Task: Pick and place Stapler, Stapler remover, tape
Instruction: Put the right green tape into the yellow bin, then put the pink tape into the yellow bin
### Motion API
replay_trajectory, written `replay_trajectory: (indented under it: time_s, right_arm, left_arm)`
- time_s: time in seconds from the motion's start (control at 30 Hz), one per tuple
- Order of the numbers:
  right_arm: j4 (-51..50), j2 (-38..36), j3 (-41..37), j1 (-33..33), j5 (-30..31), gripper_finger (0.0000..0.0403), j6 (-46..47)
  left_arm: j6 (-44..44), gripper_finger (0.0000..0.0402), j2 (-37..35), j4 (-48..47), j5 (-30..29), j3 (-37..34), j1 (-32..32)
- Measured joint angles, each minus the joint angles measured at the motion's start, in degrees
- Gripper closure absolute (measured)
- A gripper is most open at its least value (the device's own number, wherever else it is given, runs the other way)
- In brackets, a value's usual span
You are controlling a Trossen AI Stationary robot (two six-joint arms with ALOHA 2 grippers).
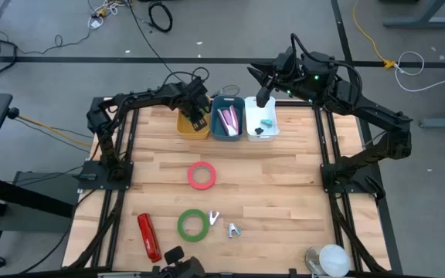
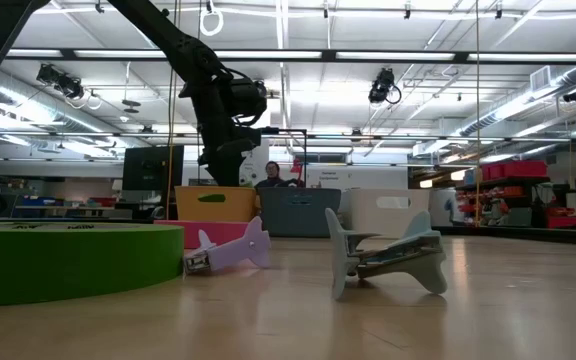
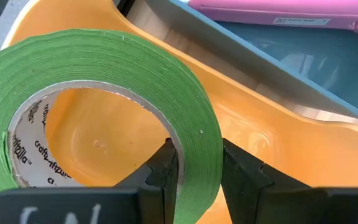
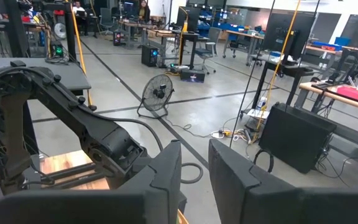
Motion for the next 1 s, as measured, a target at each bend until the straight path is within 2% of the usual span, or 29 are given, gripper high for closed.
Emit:
replay_trajectory:
  time_s: [0.43,0.53,0.8,1.0]
  right_arm:
    - [0.0,0.0,0.0,0.0,-0.1,0.0321,0.0]
    - [0.0,0.0,0.0,0.0,-0.1,0.0321,0.0]
    - [0.0,0.0,0.0,0.0,-0.1,0.0321,0.0]
    - [0.0,0.0,0.0,0.0,-0.2,0.0321,0.0]
  left_arm:
    - [-1.1,0.0293,0.0,0.0,-0.1,0.0,0.0]
    - [-1.2,0.027,0.0,0.1,-0.3,0.0,0.0]
    - [-1.2,0.0175,0.0,0.6,-0.3,0.0,-0.1]
    - [-1.2,0.0158,-0.5,1.2,0.6,0.0,-0.5]
